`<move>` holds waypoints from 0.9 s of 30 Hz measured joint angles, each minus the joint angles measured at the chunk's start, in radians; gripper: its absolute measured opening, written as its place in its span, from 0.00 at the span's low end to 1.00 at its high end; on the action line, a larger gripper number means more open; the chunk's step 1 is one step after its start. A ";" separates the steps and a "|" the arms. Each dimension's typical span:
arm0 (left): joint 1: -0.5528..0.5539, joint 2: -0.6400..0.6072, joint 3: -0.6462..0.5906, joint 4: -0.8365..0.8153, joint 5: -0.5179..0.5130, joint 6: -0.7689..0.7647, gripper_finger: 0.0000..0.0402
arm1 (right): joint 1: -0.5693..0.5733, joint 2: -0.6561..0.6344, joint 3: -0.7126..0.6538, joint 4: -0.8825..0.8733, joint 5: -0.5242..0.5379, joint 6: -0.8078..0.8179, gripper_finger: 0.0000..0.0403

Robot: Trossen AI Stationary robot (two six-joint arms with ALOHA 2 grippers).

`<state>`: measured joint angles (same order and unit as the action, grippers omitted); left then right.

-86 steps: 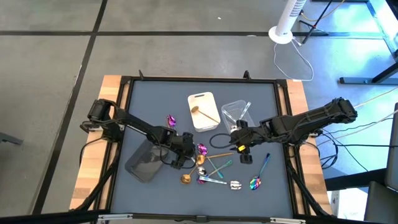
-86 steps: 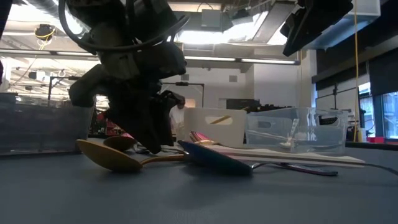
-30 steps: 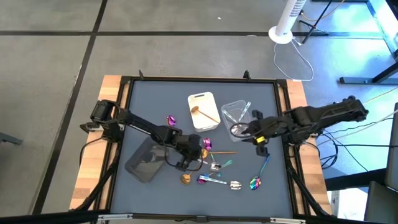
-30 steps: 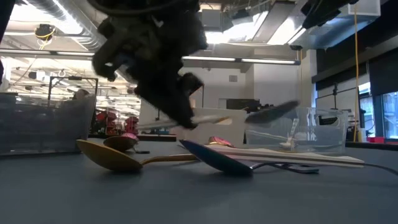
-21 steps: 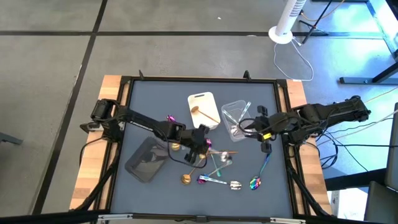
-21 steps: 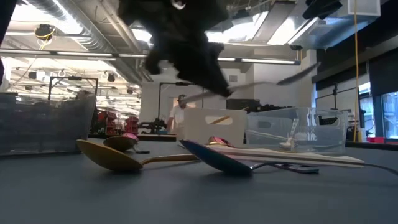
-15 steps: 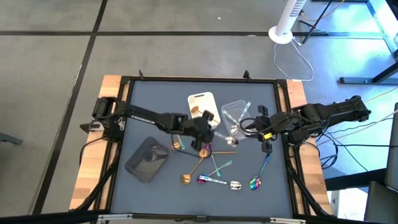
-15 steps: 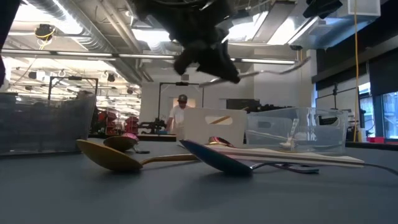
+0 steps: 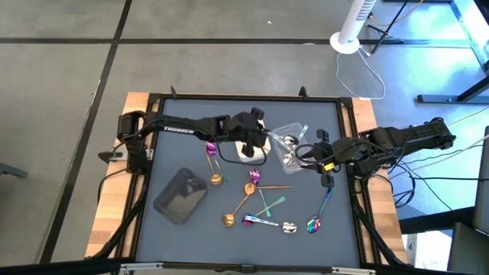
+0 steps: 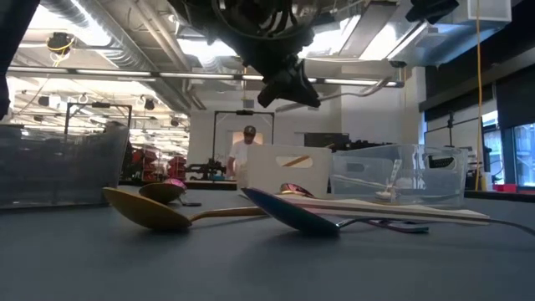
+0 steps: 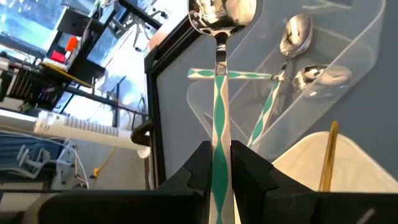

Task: Sort silverware by color (type)
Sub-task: Put the green spoon into the transparent bin

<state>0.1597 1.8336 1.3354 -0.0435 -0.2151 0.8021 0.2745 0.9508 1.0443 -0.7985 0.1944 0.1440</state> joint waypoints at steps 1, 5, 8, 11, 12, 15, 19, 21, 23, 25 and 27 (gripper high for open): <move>0.001 0.000 0.000 0.001 -0.002 0.015 0.09 | 0.000 0.000 0.000 0.003 0.000 0.000 0.33; -0.008 0.000 0.008 -0.001 -0.012 0.098 0.09 | 0.000 0.000 0.000 0.038 0.000 0.000 0.33; -0.020 0.002 0.029 -0.001 -0.017 0.123 0.08 | 0.000 0.000 0.000 0.051 0.000 0.000 0.33; -0.027 0.018 0.064 -0.017 -0.017 0.125 0.08 | 0.000 0.000 0.000 0.050 -0.002 0.000 0.33; -0.030 0.034 0.079 -0.021 -0.015 0.126 0.08 | 0.000 0.000 0.000 0.049 -0.002 0.000 0.33; -0.032 0.085 0.144 -0.040 -0.008 0.126 0.08 | 0.000 0.001 0.000 0.051 -0.003 0.000 0.33; -0.032 0.190 0.256 -0.100 -0.003 0.126 0.08 | 0.001 0.000 0.000 0.057 -0.014 0.000 0.33; -0.032 0.244 0.315 -0.115 -0.003 0.126 0.08 | 0.001 0.000 0.000 0.057 -0.025 0.000 0.33; -0.031 0.291 0.362 -0.158 -0.004 0.127 0.08 | 0.001 0.000 0.000 0.057 -0.030 0.000 0.33; -0.031 0.330 0.400 -0.166 -0.004 0.128 0.08 | 0.001 0.000 0.000 0.057 -0.029 0.000 0.33; -0.031 0.360 0.419 -0.186 -0.004 0.139 0.08 | 0.001 0.000 0.000 0.057 -0.029 0.000 0.33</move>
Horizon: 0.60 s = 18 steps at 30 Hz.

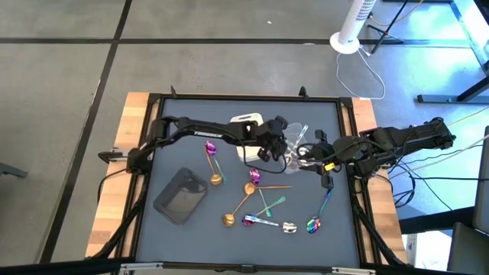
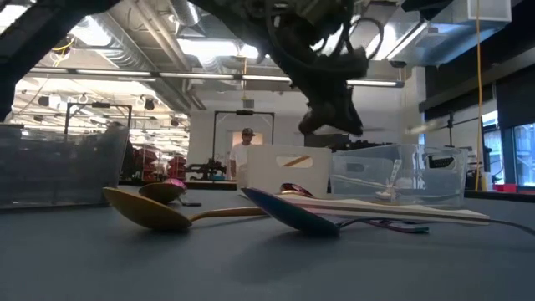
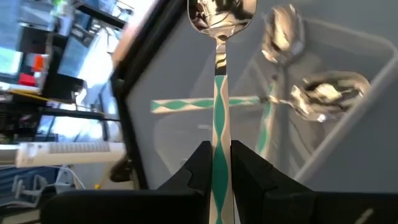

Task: Sort silverware by color (type)
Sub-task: Put the green spoon into the transparent bin

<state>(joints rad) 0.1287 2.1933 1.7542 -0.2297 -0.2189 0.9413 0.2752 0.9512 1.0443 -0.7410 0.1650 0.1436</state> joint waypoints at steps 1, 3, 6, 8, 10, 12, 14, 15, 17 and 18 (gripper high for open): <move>0.000 0.011 0.003 0.006 0.000 0.013 0.09 | 0.000 0.000 0.000 0.000 0.000 0.000 0.33; 0.000 0.026 0.003 -0.007 0.000 0.038 0.10 | 0.000 0.000 0.000 0.000 0.000 0.000 0.33; -0.001 0.034 0.003 -0.012 0.001 0.038 0.11 | 0.000 0.000 0.000 0.000 0.000 0.000 0.33; -0.001 0.037 0.003 -0.015 0.000 0.038 0.11 | 0.000 0.000 0.000 0.000 0.000 0.000 0.33; 0.000 0.040 0.003 -0.014 -0.005 0.037 0.11 | 0.000 0.000 0.000 0.000 0.000 0.000 0.33; 0.000 0.041 0.003 -0.013 -0.024 0.037 0.11 | 0.000 0.000 0.000 0.000 0.000 0.000 0.33; 0.000 0.041 0.003 -0.008 -0.046 0.037 0.12 | 0.000 0.000 0.000 0.000 0.000 0.000 0.33; 0.000 0.041 0.003 -0.006 -0.053 0.036 0.12 | 0.000 0.000 0.000 0.000 0.000 0.000 0.33; 0.000 0.041 0.003 -0.007 -0.060 0.036 0.12 | 0.000 0.000 0.000 0.000 0.000 0.000 0.33; 0.000 0.041 0.003 -0.006 -0.060 0.036 0.12 | 0.000 0.000 0.000 0.000 0.000 0.000 0.33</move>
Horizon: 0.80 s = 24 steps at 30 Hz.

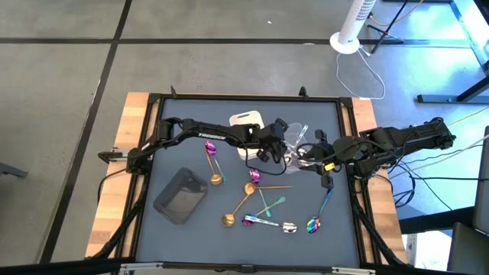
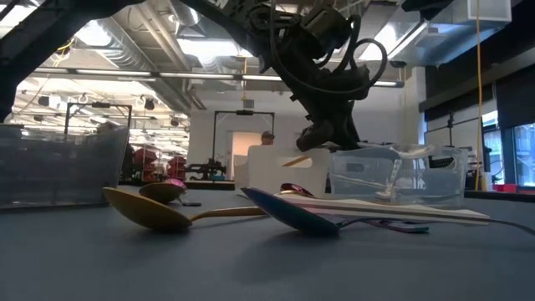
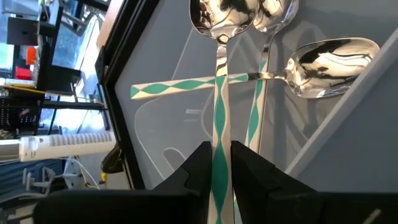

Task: Sort silverware by color (type)
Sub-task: Put the green spoon into the transparent bin, then put the gold spoon into the white bin

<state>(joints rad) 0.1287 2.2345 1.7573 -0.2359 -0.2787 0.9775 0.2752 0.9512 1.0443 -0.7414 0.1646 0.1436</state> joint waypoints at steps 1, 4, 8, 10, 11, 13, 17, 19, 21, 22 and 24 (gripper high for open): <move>0.000 0.000 0.000 0.001 0.001 0.000 0.12 | 0.000 0.000 0.000 0.000 0.000 0.000 0.33; -0.002 0.000 0.000 0.006 0.011 0.000 0.12 | 0.000 0.000 0.000 0.000 0.000 0.000 0.33; -0.008 0.000 0.000 0.006 0.015 0.001 0.15 | 0.000 0.000 0.000 0.000 0.000 0.000 0.33; -0.009 0.000 0.000 0.008 0.026 0.000 0.18 | 0.000 0.000 0.000 0.000 0.000 0.000 0.33; -0.010 0.000 0.000 0.010 0.034 0.000 0.20 | 0.000 0.000 0.000 0.000 0.000 0.000 0.33; -0.011 0.000 0.000 0.014 0.037 0.000 0.23 | 0.000 0.000 0.000 0.000 0.000 0.000 0.33; -0.010 0.000 0.000 0.014 0.037 -0.006 0.30 | 0.000 0.000 0.000 0.000 0.000 0.000 0.33; -0.011 0.000 0.000 0.014 0.037 -0.006 0.31 | 0.000 0.000 0.000 0.000 0.000 0.000 0.33; -0.012 0.000 0.000 0.015 0.037 -0.006 0.32 | 0.000 0.000 0.000 0.000 0.000 0.000 0.33; -0.015 0.000 0.000 0.015 0.036 -0.006 0.33 | 0.000 0.000 0.000 0.000 0.000 0.000 0.33; -0.021 0.000 0.000 0.014 0.027 -0.006 0.33 | 0.000 0.000 0.000 0.000 0.000 0.000 0.33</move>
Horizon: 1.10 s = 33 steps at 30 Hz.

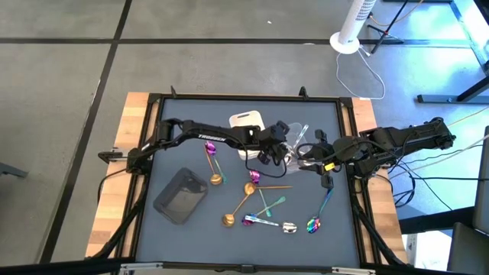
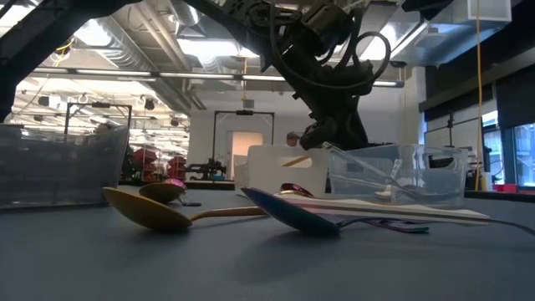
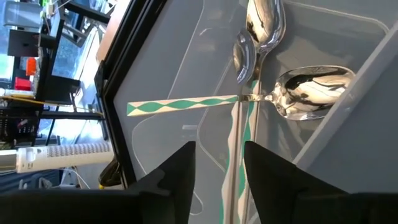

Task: Sort silverware by color (type)
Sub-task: Put the gold spoon into the white bin

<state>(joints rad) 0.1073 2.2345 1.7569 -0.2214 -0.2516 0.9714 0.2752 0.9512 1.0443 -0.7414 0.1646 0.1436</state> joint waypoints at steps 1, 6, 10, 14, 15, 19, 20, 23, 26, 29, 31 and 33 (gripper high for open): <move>-0.004 0.000 0.000 0.000 -0.001 -0.001 0.33 | 0.000 0.000 0.000 0.000 0.000 0.000 0.33; -0.035 -0.001 0.000 0.007 -0.002 -0.027 0.33 | 0.000 0.000 0.000 0.000 0.000 0.000 0.33; -0.064 -0.009 0.000 0.007 -0.021 -0.044 0.33 | 0.000 0.000 0.000 -0.001 0.000 0.000 0.33; -0.091 -0.031 0.000 -0.013 -0.023 -0.111 0.33 | 0.000 0.000 0.000 -0.001 0.000 0.000 0.33; -0.097 -0.038 0.000 -0.009 -0.023 -0.130 0.33 | 0.000 0.000 0.000 0.000 -0.001 0.000 0.33; -0.119 -0.075 0.000 -0.050 -0.021 -0.209 0.33 | 0.000 0.000 0.000 0.000 -0.001 0.001 0.33; -0.123 -0.086 0.000 -0.078 -0.020 -0.231 0.33 | 0.000 0.000 0.000 -0.001 -0.001 0.004 0.33; -0.136 -0.119 0.000 -0.135 -0.019 -0.304 0.33 | 0.000 0.000 0.000 -0.003 -0.010 0.006 0.33; -0.150 -0.157 0.000 -0.212 -0.018 -0.401 0.33 | 0.000 0.000 0.000 -0.003 -0.050 0.007 0.33; -0.168 -0.194 0.000 -0.300 -0.011 -0.510 0.33 | 0.000 0.000 0.000 -0.002 -0.091 0.008 0.33; -0.181 -0.216 0.000 -0.353 0.012 -0.581 0.33 | 0.000 0.000 0.000 -0.003 -0.108 0.008 0.33; -0.193 -0.230 0.000 -0.388 0.046 -0.649 0.33 | 0.000 0.001 0.000 -0.001 -0.111 0.008 0.33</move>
<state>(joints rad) -0.0861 2.0046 1.7569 -0.6093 -0.2052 0.3226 0.2749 0.9526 1.0439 -0.7422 0.0540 0.1520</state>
